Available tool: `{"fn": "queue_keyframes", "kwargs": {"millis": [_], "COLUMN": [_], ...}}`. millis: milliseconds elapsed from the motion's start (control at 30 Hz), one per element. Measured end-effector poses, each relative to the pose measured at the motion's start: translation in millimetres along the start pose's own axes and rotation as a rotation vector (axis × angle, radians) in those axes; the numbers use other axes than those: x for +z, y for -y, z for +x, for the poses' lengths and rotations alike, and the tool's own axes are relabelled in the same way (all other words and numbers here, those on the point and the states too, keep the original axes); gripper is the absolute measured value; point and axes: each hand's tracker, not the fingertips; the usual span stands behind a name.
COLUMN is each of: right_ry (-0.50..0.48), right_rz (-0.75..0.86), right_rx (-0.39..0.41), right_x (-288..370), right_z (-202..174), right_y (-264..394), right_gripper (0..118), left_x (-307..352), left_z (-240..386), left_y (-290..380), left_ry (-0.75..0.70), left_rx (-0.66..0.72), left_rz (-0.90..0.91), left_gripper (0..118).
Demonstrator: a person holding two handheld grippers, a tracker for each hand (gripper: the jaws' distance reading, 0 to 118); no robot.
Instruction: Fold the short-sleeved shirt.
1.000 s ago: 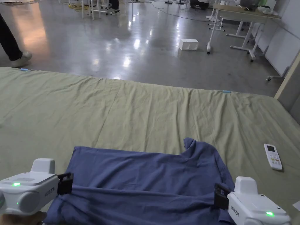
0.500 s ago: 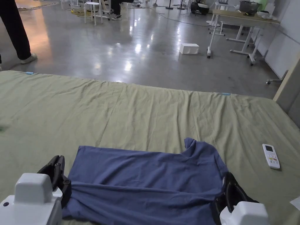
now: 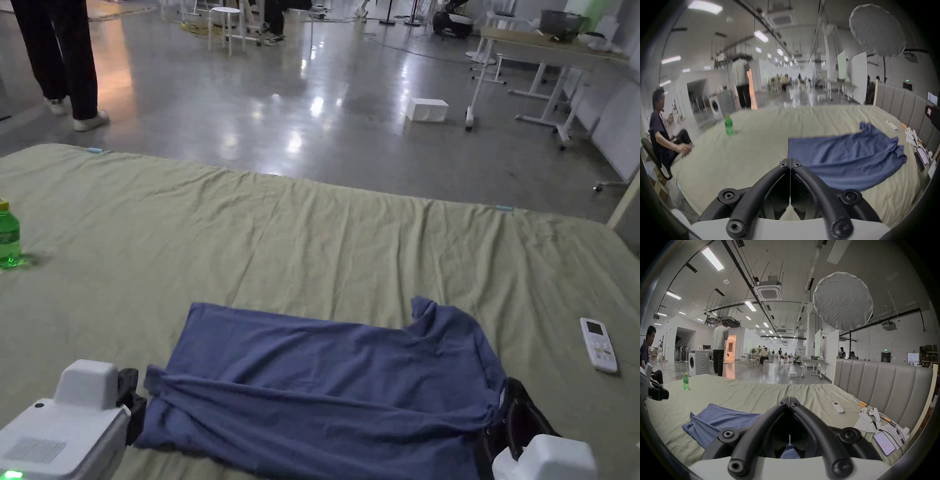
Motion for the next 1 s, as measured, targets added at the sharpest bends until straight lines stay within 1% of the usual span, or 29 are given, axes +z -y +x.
{"fn": "queue_keyframes", "kwargs": {"millis": [133, 167, 200, 233, 267, 300, 333, 400, 467, 567, 633, 667, 733, 767, 800, 867, 900, 1000], "right_ry": [-0.004, -0.002, 0.000, -0.001, -0.001, 0.002, 0.004, 0.007, 0.012, 0.018, 0.022, 0.024, 0.030, 0.032, 0.034, 0.035, 0.040, 0.051], "right_rz": [-0.031, -0.038, -0.045, -0.053, -0.059, -0.064, -0.069, -0.078, -0.088, -0.106, -0.118, -0.124, -0.133, -0.139, -0.147, -0.159, -0.169, -0.215], "right_rx": [0.002, 0.003, 0.003, 0.003, 0.006, 0.009, 0.014, 0.017, 0.022, 0.027, 0.030, 0.031, 0.031, 0.030, 0.029, 0.022, 0.020, 0.010], "right_x": [-4, -5, -7, -7, -7, -8, -8, -8, -9, -8, -7, -7, -6, -7, -7, -9, -11, -19], "right_z": [2, 2, 3, 4, 5, 5, 6, 9, 11, 15, 17, 19, 21, 22, 22, 25, 26, 37], "right_y": [7, 9, 10, 11, 11, 13, 13, 15, 17, 21, 24, 25, 28, 30, 32, 35, 37, 42], "right_gripper": [0, 0, 0, 0, 0, 0, 0, 0, 0, 0, 0, 0, 0, 0, 0, 0, 0, 0], "left_x": [-51, -64, -76, -87, -100, -101, -109, -126, -138, -150, -142, -141, -133, -129, -125, -122, -119, -109], "left_z": [-22, -26, -30, -32, -35, -26, -25, -22, -16, -2, 4, 6, 11, 17, 23, 27, 29, 18], "left_y": [6, 6, 7, 7, 7, 5, 6, 7, 11, 24, 25, 22, 20, 21, 22, 26, 27, 30], "left_ry": [0.031, 0.038, 0.040, 0.039, 0.043, 0.035, 0.030, 0.040, 0.039, -0.003, -0.011, -0.015, -0.010, 0.008, 0.012, 0.005, -0.003, 0.012], "left_rx": [0.076, 0.084, 0.101, 0.109, 0.115, 0.117, 0.116, 0.124, 0.104, 0.006, 0.007, 0.003, -0.015, -0.037, -0.073, -0.133, -0.140, -0.091], "left_rz": [-0.183, -0.236, -0.276, -0.309, -0.355, -0.380, -0.407, -0.455, -0.523, -0.639, -0.589, -0.595, -0.590, -0.580, -0.565, -0.547, -0.540, -0.501], "left_gripper": [0, 2, 11, 25, 50, 66, 73, 74, 74, 76, 75, 70, 46, 23, 16, 14, 10, 6]}}
